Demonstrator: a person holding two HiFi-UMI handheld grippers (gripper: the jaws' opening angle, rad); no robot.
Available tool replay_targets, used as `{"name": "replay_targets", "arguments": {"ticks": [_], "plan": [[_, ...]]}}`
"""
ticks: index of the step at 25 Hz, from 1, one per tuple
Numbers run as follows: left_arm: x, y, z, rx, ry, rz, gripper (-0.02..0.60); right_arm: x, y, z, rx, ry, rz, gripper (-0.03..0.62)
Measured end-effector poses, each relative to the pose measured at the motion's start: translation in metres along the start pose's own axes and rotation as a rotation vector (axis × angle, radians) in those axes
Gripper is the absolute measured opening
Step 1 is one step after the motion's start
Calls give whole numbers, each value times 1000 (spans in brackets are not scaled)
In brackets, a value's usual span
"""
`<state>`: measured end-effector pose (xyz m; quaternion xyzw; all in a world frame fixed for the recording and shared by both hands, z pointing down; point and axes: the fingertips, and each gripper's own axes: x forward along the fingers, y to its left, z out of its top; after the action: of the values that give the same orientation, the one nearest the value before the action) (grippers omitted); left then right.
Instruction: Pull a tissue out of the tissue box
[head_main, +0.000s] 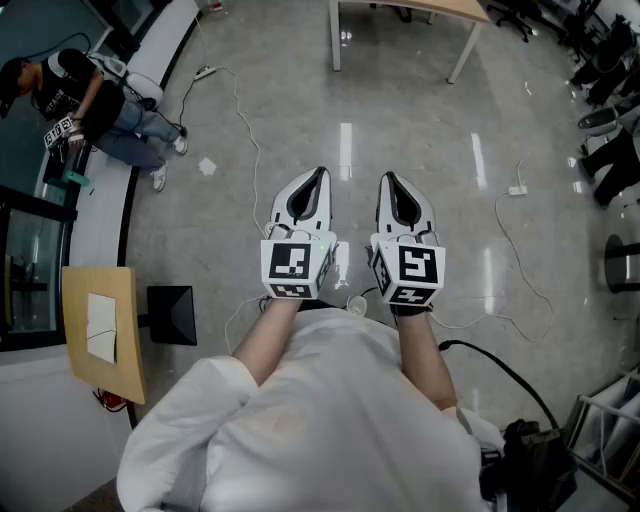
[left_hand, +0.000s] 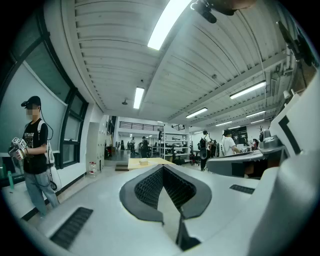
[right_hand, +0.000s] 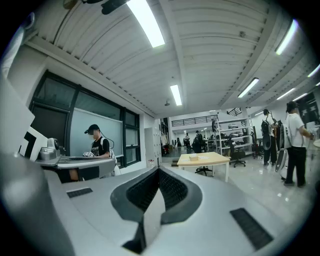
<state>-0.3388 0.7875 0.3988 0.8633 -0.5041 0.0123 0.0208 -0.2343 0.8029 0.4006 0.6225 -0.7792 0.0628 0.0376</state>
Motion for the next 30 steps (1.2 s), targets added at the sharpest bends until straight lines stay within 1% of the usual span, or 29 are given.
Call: {"name": "replay_targets", "arguments": {"ticks": [4, 9, 12, 15, 18, 20, 22, 27, 30], "plan": [[6, -8, -9, -1, 9, 0, 0, -1, -10, -12, 11, 3, -1, 0], [15, -8, -31, 2, 58, -28, 0, 7, -18, -36, 33, 60, -48, 0], [32, -5, -46, -10, 91, -59, 0, 20, -31, -50, 50, 95, -79, 0], [62, -2, -54, -21, 95, -92, 0, 41, -53, -54, 53, 109, -125, 0], [93, 6, -55, -33, 90, -120, 0, 65, -70, -52, 33, 120, -189, 0], [117, 20, -54, -47, 86, -140, 0, 87, -73, -47, 19, 121, -219, 0], [148, 40, -48, -55, 77, -159, 0, 120, -75, -35, 7, 108, -237, 0], [213, 78, -19, -37, 31, -207, 0, 197, -81, -2, -26, 60, -279, 0], [241, 95, -22, -49, 43, -223, 0, 227, -84, 4, -43, 62, -282, 0]]}}
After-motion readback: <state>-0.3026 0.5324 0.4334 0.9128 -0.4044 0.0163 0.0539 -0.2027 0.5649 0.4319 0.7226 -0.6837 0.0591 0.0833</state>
